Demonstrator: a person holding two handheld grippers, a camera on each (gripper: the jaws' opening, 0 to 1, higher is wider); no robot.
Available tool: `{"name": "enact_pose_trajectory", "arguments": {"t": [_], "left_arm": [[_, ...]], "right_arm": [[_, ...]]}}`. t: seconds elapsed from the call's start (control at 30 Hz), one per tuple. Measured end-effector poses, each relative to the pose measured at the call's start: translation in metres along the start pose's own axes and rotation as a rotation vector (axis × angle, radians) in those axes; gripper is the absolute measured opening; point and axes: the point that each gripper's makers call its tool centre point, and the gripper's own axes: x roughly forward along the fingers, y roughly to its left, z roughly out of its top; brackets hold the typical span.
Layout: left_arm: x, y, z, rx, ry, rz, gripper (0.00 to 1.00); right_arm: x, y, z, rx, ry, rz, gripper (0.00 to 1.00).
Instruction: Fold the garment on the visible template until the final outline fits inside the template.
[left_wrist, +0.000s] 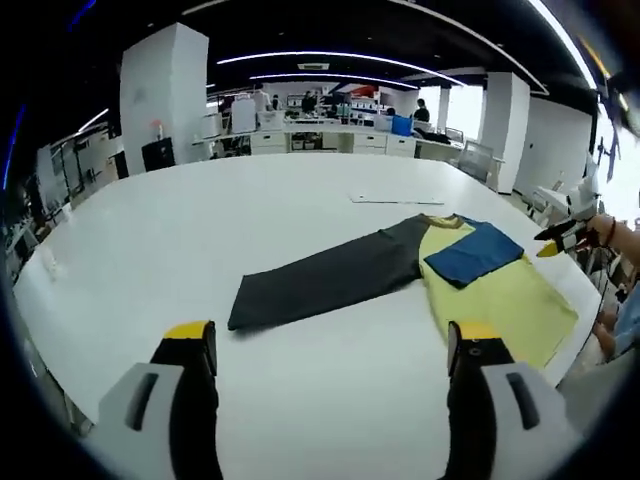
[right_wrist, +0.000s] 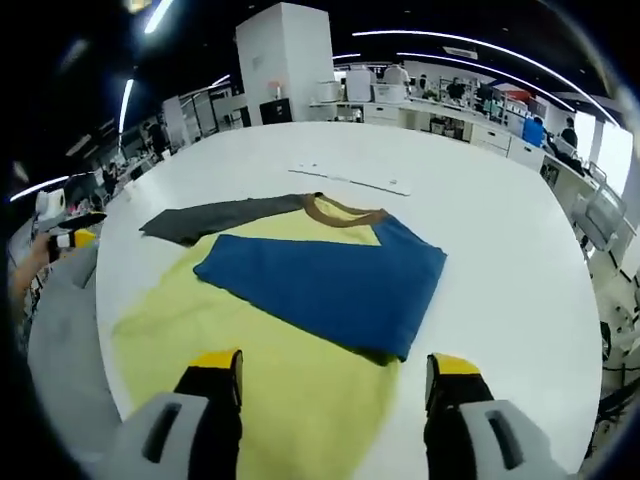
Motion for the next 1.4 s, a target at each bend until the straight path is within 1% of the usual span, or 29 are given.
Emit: {"name": "enact_pose_trajectory", "arguments": {"t": [0.1,0.13,0.17,0.2,0.33,0.4,0.5,0.6,0.7,0.8,0.87,0.93,1.0,1.13,1.27,1.37,1.4], "left_arm": [[0.008,0.016,-0.002,0.048,0.022,0.045,0.89],[0.011,0.026,0.000,0.083,0.026,0.079,0.88],[0.013,0.032,0.000,0.099,0.031,0.092,0.85],[0.017,0.039,-0.002,0.106,0.043,0.101,0.84],[0.028,0.053,0.005,0.083,0.019,0.099,0.83],[0.032,0.057,0.005,0.080,0.023,0.098,0.81],[0.038,0.063,0.002,0.074,0.038,0.099,0.81],[0.045,0.066,-0.001,0.058,0.042,0.091,0.78],[0.052,0.072,-0.008,0.057,0.057,0.106,0.75],[0.058,0.078,-0.012,0.043,0.061,0.120,0.70],[0.061,0.083,-0.015,0.035,0.063,0.140,0.64],[0.064,0.086,-0.016,0.019,0.060,0.147,0.61],[0.067,0.088,-0.017,0.005,0.055,0.154,0.59],[0.072,0.094,-0.019,0.021,0.059,0.174,0.51],[0.076,0.099,-0.028,-0.008,0.082,0.190,0.46],[0.079,0.098,-0.032,-0.022,0.088,0.191,0.41],[0.080,0.097,-0.035,-0.040,0.096,0.190,0.39]], "right_arm": [[-0.009,0.011,0.006,-0.015,-0.021,0.025,0.79],[-0.012,0.014,0.007,-0.020,-0.029,0.035,0.80],[-0.016,0.020,0.008,-0.022,-0.036,0.047,0.80],[-0.019,0.023,0.008,-0.022,-0.040,0.055,0.81],[-0.033,0.036,0.006,-0.024,-0.055,0.076,0.84],[-0.040,0.041,0.005,-0.013,-0.070,0.084,0.85],[-0.049,0.048,0.006,-0.003,-0.097,0.090,0.88],[-0.057,0.054,0.005,-0.019,-0.112,0.082,0.89],[-0.065,0.060,0.003,-0.042,-0.119,0.079,0.92],[-0.071,0.064,0.002,-0.060,-0.131,0.078,0.94],[-0.074,0.065,0.001,-0.061,-0.137,0.079,0.96],[-0.075,0.066,-0.001,-0.063,-0.138,0.078,0.97],[-0.074,0.062,-0.004,-0.074,-0.131,0.064,0.97],[-0.076,0.064,-0.009,-0.082,-0.124,0.055,0.97],[-0.077,0.063,-0.011,-0.056,-0.131,0.042,0.95],[-0.079,0.060,-0.011,-0.039,-0.139,0.028,0.95],[-0.079,0.059,-0.012,-0.031,-0.140,0.024,0.95]]}}
